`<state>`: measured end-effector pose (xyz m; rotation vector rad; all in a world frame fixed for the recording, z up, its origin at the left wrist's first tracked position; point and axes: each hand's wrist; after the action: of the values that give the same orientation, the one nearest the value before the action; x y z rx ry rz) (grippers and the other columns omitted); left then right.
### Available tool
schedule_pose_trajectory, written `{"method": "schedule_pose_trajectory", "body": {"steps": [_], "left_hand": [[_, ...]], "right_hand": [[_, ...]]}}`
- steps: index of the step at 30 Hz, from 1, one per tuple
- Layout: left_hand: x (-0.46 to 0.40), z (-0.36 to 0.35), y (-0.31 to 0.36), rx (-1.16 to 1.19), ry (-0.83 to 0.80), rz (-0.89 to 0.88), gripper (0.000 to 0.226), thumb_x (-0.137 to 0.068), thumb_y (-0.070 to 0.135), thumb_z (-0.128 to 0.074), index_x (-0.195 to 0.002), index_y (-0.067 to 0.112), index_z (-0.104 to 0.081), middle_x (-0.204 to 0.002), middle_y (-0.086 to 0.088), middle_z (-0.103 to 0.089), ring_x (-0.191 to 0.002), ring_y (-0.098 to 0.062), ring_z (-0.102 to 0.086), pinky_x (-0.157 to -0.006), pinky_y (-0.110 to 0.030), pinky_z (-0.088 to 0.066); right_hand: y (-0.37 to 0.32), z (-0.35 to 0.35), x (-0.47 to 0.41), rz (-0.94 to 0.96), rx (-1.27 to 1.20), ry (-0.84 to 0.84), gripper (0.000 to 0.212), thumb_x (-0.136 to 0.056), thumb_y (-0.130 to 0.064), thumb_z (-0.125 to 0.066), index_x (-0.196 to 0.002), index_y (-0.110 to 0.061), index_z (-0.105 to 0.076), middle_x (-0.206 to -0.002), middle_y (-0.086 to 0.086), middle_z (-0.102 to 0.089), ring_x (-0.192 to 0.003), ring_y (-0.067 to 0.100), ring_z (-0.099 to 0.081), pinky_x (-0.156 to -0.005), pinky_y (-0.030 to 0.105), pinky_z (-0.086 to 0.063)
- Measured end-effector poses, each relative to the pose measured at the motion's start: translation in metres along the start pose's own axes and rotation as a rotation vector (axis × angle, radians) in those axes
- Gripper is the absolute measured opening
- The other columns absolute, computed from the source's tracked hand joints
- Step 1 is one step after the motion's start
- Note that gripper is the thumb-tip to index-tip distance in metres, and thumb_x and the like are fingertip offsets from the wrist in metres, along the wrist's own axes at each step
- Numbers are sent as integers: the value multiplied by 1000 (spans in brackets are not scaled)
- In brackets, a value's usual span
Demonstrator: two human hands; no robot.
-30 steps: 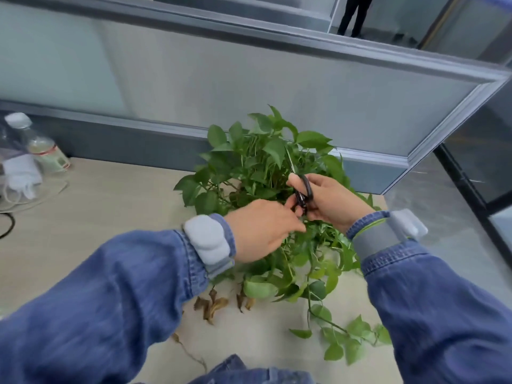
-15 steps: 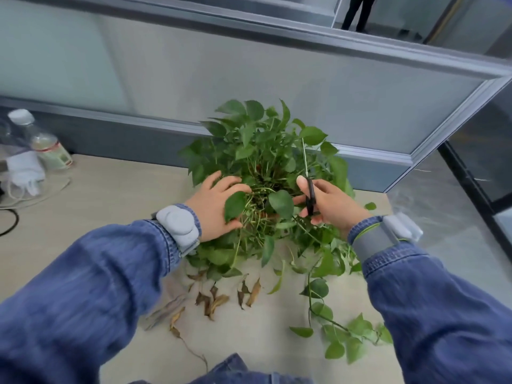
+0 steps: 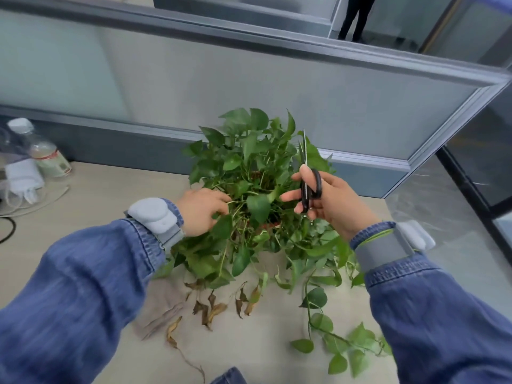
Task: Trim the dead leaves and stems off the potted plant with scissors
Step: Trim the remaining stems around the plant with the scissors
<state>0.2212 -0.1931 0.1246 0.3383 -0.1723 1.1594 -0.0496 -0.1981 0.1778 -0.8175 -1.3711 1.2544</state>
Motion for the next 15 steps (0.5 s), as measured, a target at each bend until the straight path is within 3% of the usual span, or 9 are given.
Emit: {"method": "schedule_pose_trajectory", "body": {"steps": [2,4,6,8,10,12,15], "left_hand": [[3,20,6,159,80,34,20,-92,27,-57,-110,29,-65,-126,6,-58,-111,-14,-55,-96,-33,-44],[5,42,13,206,292,70,13,-92,31,-57,-101,27,-66,-108,8,-64,-97,-13,-60,-88,-35,-49],[2,57,27,154,494,67,17,-95,33,-51,-99,27,-66,-101,9,-63,-91,-12,-61,-80,-32,-50],[-7,63,50,180,595,-61,23,-98,35,-45,-104,26,-65,-102,9,-64,-92,-12,-61,-80,-30,-49],[-21,59,77,209,542,-230,31,-97,39,-44,-119,24,-60,-114,5,-63,-102,-13,-60,-88,-33,-50],[-39,48,97,255,424,-312,54,-90,48,-54,-136,21,-46,-132,2,-54,-120,-15,-51,-101,-38,-43],[-67,31,109,214,299,-243,94,-74,59,-68,-147,24,-22,-141,0,-42,-134,-21,-34,-114,-48,-21]], "right_hand": [[-5,-1,-1,59,-65,31,47,-94,-51,-59,-119,-12,-59,-96,13,-77,-61,17,-62,-48,22,-44],[-9,0,-3,126,-136,96,49,-90,-52,-61,-118,-13,-59,-97,14,-77,-60,16,-62,-47,21,-44],[-12,2,-7,186,-191,187,42,-93,-51,-60,-116,-15,-60,-96,13,-77,-61,15,-63,-47,20,-44],[-13,4,-11,217,-233,270,37,-95,-50,-58,-112,-18,-61,-95,11,-77,-62,15,-64,-47,20,-44],[-14,4,-15,213,-251,315,35,-95,-50,-58,-110,-19,-61,-93,10,-78,-63,15,-65,-48,20,-45],[-13,3,-18,205,-254,330,35,-95,-51,-58,-110,-19,-61,-93,11,-78,-66,15,-65,-50,21,-46],[-10,5,-20,199,-270,344,33,-95,-51,-57,-107,-20,-60,-92,11,-77,-69,16,-66,-51,22,-47]]}}
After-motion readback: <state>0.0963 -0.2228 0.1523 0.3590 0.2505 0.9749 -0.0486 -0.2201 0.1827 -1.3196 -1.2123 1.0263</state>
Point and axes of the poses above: each hand's wrist, its own x-axis away from the middle knuckle, its own z-axis out of the back of the hand, y = z × x
